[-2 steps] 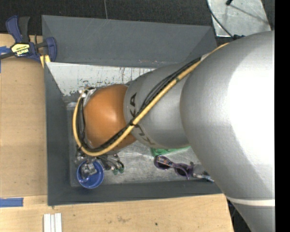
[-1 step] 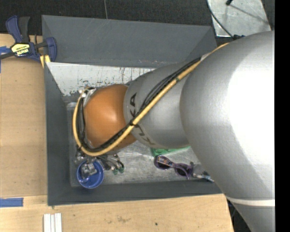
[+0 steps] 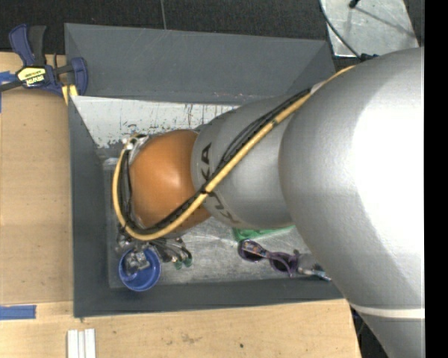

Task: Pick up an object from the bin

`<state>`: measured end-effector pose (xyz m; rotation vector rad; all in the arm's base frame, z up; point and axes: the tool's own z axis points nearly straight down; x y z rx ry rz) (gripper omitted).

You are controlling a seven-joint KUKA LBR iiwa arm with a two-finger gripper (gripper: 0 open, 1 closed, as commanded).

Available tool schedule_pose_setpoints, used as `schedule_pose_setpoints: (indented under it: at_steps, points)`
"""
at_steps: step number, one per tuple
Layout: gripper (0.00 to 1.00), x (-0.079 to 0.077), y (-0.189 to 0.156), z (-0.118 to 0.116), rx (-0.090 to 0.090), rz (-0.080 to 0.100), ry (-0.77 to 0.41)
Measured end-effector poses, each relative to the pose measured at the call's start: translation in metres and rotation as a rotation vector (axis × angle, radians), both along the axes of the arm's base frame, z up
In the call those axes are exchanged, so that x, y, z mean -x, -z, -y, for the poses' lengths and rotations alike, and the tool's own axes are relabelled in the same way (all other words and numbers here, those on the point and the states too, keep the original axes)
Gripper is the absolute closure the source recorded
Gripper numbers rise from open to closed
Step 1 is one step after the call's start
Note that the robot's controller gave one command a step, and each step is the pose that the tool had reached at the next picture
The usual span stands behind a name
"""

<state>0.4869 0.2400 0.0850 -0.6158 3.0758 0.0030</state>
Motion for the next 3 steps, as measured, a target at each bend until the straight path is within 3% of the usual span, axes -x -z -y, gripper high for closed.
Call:
schedule_pose_setpoints:
  at_steps: [3]
  points:
    - [1.0, -0.0005, -0.0067, 0.0, -0.001, 0.0, 0.001]
